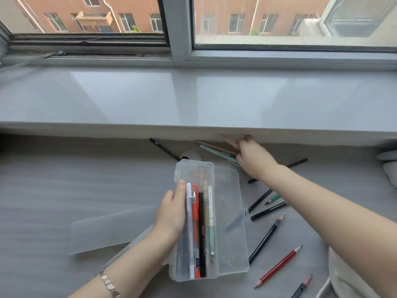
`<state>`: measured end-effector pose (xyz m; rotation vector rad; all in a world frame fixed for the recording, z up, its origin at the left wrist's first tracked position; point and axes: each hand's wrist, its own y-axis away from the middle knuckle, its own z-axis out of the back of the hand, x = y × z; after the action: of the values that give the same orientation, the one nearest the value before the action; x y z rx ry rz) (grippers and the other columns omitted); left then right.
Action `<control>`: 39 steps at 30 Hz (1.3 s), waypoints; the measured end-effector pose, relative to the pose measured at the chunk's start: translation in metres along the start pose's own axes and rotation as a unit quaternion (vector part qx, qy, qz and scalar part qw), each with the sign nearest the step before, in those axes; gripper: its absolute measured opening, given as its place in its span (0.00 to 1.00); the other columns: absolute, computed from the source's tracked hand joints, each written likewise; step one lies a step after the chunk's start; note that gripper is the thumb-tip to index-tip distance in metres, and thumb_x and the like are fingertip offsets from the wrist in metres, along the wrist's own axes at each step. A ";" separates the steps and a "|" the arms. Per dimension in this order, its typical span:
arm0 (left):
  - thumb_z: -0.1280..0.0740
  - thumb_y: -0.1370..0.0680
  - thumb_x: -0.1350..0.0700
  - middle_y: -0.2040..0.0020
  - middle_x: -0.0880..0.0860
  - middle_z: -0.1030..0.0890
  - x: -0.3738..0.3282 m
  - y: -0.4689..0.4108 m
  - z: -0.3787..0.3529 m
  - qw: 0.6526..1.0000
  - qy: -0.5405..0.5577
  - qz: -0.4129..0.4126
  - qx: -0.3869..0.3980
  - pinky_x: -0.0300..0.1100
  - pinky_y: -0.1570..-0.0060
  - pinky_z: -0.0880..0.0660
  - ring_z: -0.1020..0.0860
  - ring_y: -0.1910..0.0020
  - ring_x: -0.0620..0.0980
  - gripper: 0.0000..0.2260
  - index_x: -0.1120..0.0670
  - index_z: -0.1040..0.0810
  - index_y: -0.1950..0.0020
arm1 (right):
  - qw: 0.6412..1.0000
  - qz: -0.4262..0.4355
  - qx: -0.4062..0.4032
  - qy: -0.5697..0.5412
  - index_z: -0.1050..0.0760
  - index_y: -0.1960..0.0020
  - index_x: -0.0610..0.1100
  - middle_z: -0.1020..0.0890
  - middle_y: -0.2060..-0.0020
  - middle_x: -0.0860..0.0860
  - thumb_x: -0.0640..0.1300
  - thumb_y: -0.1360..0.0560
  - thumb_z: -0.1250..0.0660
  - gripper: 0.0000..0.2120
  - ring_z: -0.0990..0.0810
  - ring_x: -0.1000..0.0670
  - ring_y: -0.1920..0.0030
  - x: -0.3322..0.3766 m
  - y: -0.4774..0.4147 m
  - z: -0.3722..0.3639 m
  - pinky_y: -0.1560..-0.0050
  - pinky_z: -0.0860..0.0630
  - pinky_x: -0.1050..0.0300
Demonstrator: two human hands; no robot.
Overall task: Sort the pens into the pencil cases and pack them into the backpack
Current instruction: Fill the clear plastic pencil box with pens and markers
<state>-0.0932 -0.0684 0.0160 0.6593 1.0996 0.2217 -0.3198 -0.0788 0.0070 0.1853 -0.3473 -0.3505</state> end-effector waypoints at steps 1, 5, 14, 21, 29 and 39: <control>0.49 0.21 0.40 0.55 0.46 0.24 0.001 0.001 0.001 1.000 0.002 -0.001 0.001 0.43 0.48 0.32 0.25 0.52 0.45 0.20 0.52 0.25 0.52 | 1.000 0.011 -0.011 -0.001 0.30 0.41 0.35 0.29 0.44 0.39 0.34 0.26 0.43 0.14 0.26 0.38 0.46 0.007 0.002 -0.003 0.48 0.29 0.51; 0.49 0.20 0.41 0.59 0.43 0.26 0.004 0.006 0.004 1.000 0.010 -0.016 0.003 0.32 0.61 0.35 0.29 0.59 0.37 0.17 0.50 0.27 0.55 | 0.999 0.024 0.016 0.028 0.29 0.42 0.37 0.28 0.44 0.40 0.38 0.24 0.42 0.13 0.28 0.40 0.44 0.017 0.003 -0.019 0.48 0.29 0.50; 0.49 0.21 0.39 0.53 0.46 0.23 0.012 0.020 0.018 1.000 -0.003 -0.020 0.002 0.42 0.47 0.35 0.26 0.54 0.42 0.20 0.52 0.25 0.49 | 1.000 -0.015 -0.015 0.017 0.28 0.46 0.37 0.24 0.47 0.41 0.42 0.25 0.41 0.11 0.26 0.41 0.45 0.021 0.017 -0.016 0.53 0.29 0.52; 0.47 0.22 0.37 0.44 0.50 0.24 0.027 0.038 0.019 1.000 -0.013 -0.007 0.001 0.45 0.40 0.35 0.28 0.44 0.49 0.24 0.54 0.25 0.42 | 0.907 -0.006 0.029 -0.420 0.26 0.50 0.51 0.33 0.72 0.54 0.38 0.30 0.42 0.13 0.35 0.56 0.76 0.044 0.125 0.019 0.72 0.36 0.62; 0.52 0.20 0.40 0.42 0.53 0.22 0.038 0.073 0.021 0.998 -0.060 -0.024 0.025 0.46 0.39 0.34 0.27 0.43 0.52 0.24 0.54 0.23 0.44 | 0.714 -0.124 0.140 -0.674 0.27 0.48 0.40 0.17 0.67 0.45 0.30 0.24 0.49 0.14 0.28 0.53 0.76 0.039 0.204 0.016 0.83 0.44 0.68; 0.48 0.22 0.38 0.45 0.54 0.19 0.063 0.106 0.007 0.999 0.030 -0.009 0.018 0.51 0.37 0.29 0.22 0.44 0.51 0.25 0.55 0.22 0.42 | 0.796 -0.112 0.032 -0.595 0.28 0.70 0.44 0.33 0.81 0.56 0.45 0.26 0.32 0.15 0.36 0.56 0.78 0.104 0.239 -0.018 0.75 0.39 0.64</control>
<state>-0.0428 0.0428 0.0341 0.6775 1.1683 0.2078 -0.1485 0.1062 0.0778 0.0451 -1.6075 -0.6725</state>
